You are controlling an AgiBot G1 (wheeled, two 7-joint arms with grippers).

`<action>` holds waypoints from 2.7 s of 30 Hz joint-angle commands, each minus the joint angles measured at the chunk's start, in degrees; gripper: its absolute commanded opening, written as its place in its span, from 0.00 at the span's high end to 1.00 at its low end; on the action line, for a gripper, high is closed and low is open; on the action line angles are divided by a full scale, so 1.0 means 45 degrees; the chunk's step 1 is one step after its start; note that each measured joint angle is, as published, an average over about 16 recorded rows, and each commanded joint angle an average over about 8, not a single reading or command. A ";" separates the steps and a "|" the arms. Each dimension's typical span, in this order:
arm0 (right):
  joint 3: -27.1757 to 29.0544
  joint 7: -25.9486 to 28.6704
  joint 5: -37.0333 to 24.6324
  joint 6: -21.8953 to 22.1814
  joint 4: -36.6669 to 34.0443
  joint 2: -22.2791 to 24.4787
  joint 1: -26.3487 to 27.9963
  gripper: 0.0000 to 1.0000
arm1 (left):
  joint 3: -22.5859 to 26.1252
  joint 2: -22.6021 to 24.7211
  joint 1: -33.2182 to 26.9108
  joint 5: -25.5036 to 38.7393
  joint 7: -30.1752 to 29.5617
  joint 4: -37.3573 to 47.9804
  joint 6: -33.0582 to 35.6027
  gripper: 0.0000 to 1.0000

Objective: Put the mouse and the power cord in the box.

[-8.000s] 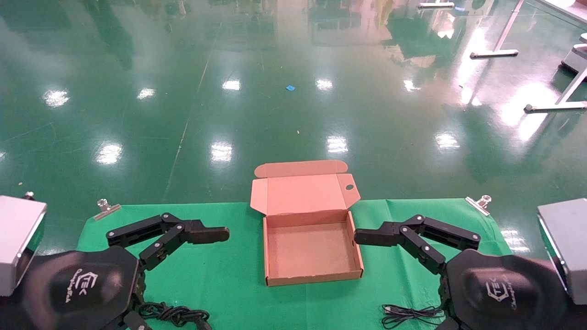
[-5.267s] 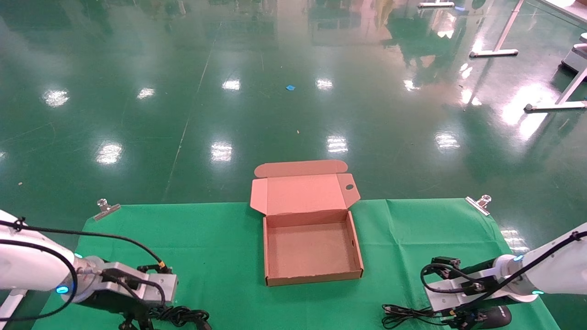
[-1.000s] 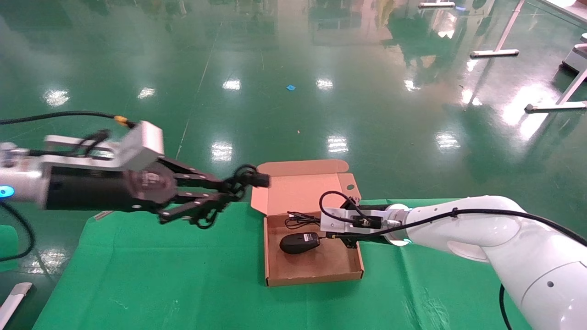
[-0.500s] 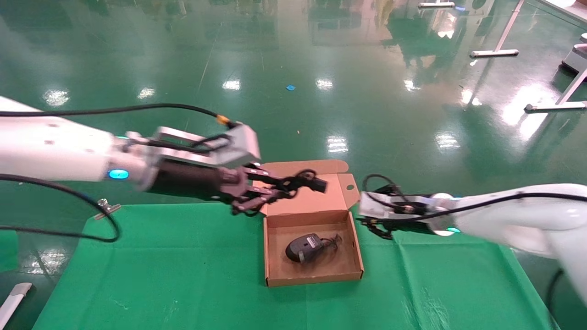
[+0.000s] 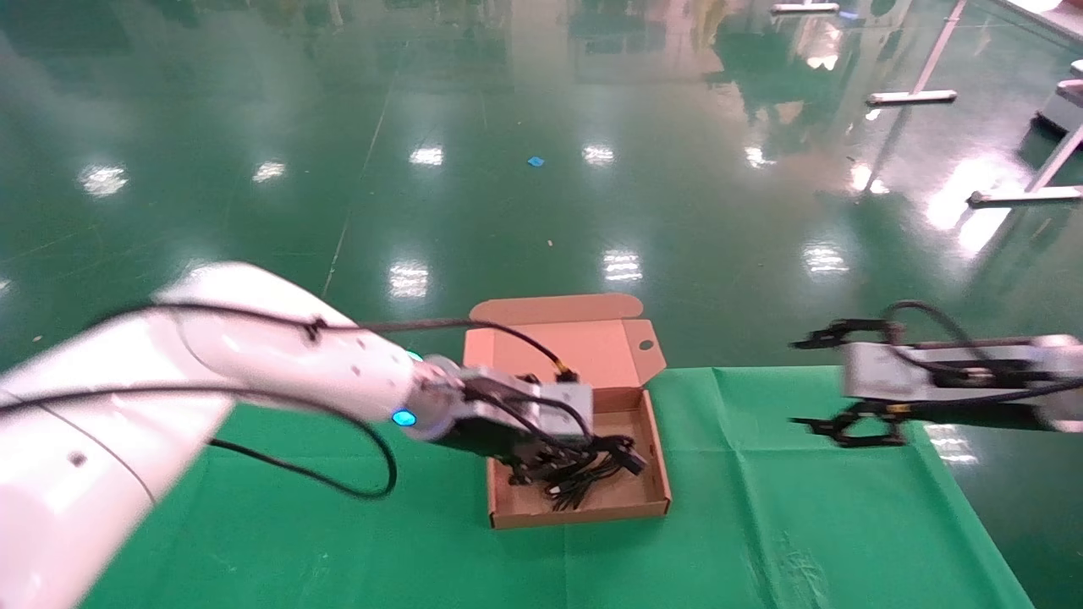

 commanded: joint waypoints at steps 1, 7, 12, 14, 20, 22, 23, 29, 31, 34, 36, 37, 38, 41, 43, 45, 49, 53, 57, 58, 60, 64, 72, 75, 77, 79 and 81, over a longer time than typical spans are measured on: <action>-0.0075 -0.0234 -0.0121 -0.0496 -0.0072 0.0467 0.0301 0.00 | 0.0542 0.0116 0.0353 0.0029 0.0054 -0.0119 -0.0611 1.00; -0.0328 0.0012 -0.0491 -0.1120 -0.0127 0.0989 0.0593 0.00 | 0.1458 0.0108 0.1029 -0.0728 -0.1096 -0.0311 -0.2997 0.78; -0.0403 0.0232 -0.0587 -0.1477 -0.0096 0.1215 0.0694 0.00 | 0.2083 0.0161 0.1202 -0.0927 -0.1570 -0.0282 -0.3935 0.15; -0.0412 0.0255 -0.0596 -0.1545 -0.0090 0.1263 0.0720 0.00 | 0.2196 0.0178 0.1224 -0.0926 -0.1607 -0.0269 -0.4073 0.01; -0.0414 0.0242 -0.0603 -0.1498 -0.0075 0.1222 0.0729 0.00 | 0.2149 0.0154 0.1197 -0.0945 -0.1585 -0.0270 -0.4008 0.00; -0.0409 0.0228 -0.0597 -0.1448 -0.0075 0.1186 0.0711 0.00 | 0.2073 0.0139 0.1178 -0.0948 -0.1565 -0.0279 -0.3911 0.00; -0.0407 0.0224 -0.0596 -0.1434 -0.0075 0.1175 0.0706 0.00 | 0.2040 0.0128 0.1178 -0.0957 -0.1558 -0.0288 -0.3874 0.00; -0.0247 0.0466 -0.0403 -0.1454 0.0229 0.1217 0.0487 0.00 | 0.1641 -0.0179 0.1369 -0.1276 -0.1547 -0.0561 -0.3490 0.00; -0.0075 0.0742 -0.0199 -0.1513 0.0562 0.1287 0.0267 0.00 | 0.1357 -0.0426 0.1533 -0.1536 -0.1557 -0.0782 -0.3228 0.00; 0.0281 0.1314 0.0224 -0.1638 0.1248 0.1436 -0.0187 0.00 | 0.0826 -0.0889 0.1840 -0.2022 -0.1576 -0.1195 -0.2737 0.00; 0.0534 0.1722 0.0525 -0.1729 0.1738 0.1542 -0.0510 0.00 | 0.0448 -0.1219 0.2059 -0.2368 -0.1589 -0.1489 -0.2389 0.00; 0.0656 0.1918 0.0670 -0.1772 0.1974 0.1594 -0.0665 0.00 | 0.0266 -0.1377 0.2163 -0.2534 -0.1596 -0.1630 -0.2221 0.00; 0.0781 0.2119 0.0818 -0.1817 0.2216 0.1646 -0.0825 0.00 | 0.0080 -0.1540 0.2271 -0.2705 -0.1602 -0.1776 -0.2049 0.00; 0.1154 0.2719 0.1261 -0.1950 0.2936 0.1803 -0.1299 0.00 | -0.0475 -0.2024 0.2592 -0.3213 -0.1622 -0.2208 -0.1536 0.00; 0.1403 0.3119 0.1557 -0.2039 0.3417 0.1907 -0.1617 0.00 | -0.0846 -0.2347 0.2807 -0.3552 -0.1635 -0.2497 -0.1194 0.00; 0.1656 0.3526 0.1858 -0.2129 0.3906 0.2013 -0.1939 0.00 | -0.1224 -0.2676 0.3025 -0.3897 -0.1648 -0.2790 -0.0846 0.00; 0.2154 0.4328 0.2450 -0.2307 0.4869 0.2223 -0.2574 0.00 | -0.1966 -0.3324 0.3454 -0.4577 -0.1674 -0.3368 -0.0161 0.00; 0.2655 0.5136 0.3046 -0.2486 0.5839 0.2433 -0.3214 0.00 | -0.2714 -0.3976 0.3886 -0.5261 -0.1701 -0.3950 0.0530 0.00; 0.3158 0.5945 0.3644 -0.2666 0.6811 0.2644 -0.3855 0.00 | -0.3464 -0.4630 0.4320 -0.5947 -0.1727 -0.4533 0.1222 0.00; 0.3280 0.6141 0.3788 -0.2709 0.7046 0.2696 -0.4010 0.00 | -0.3645 -0.4788 0.4425 -0.6113 -0.1734 -0.4675 0.1389 0.00; 0.3534 0.6549 0.4090 -0.2800 0.7537 0.2802 -0.4334 0.00 | -0.4023 -0.5118 0.4643 -0.6459 -0.1747 -0.4969 0.1738 0.00; 0.4031 0.7349 0.4680 -0.2977 0.8498 0.3011 -0.4967 0.00 | -0.4765 -0.5764 0.5071 -0.7137 -0.1773 -0.5545 0.2422 0.00; 0.5035 0.8965 0.5874 -0.3336 1.0439 0.3433 -0.6248 0.00 | -0.6262 -0.7069 0.5937 -0.8507 -0.1826 -0.6711 0.3804 0.00; 0.5409 0.9567 0.6319 -0.3469 1.1163 0.3590 -0.6725 0.00 | -0.6820 -0.7556 0.6259 -0.9018 -0.1846 -0.7145 0.4319 0.00; 0.5659 0.9969 0.6616 -0.3558 1.1645 0.3695 -0.7043 0.00 | -0.7192 -0.7880 0.6474 -0.9359 -0.1859 -0.7434 0.4662 0.00; 0.5908 1.0370 0.6912 -0.3647 1.2127 0.3799 -0.7360 0.00 | -0.7563 -0.8204 0.6689 -0.9698 -0.1872 -0.7723 0.5005 0.00; 0.6161 1.0778 0.7213 -0.3737 1.2616 0.3906 -0.7683 0.00 | -0.7940 -0.8533 0.6907 -1.0043 -0.1885 -0.8017 0.5353 0.00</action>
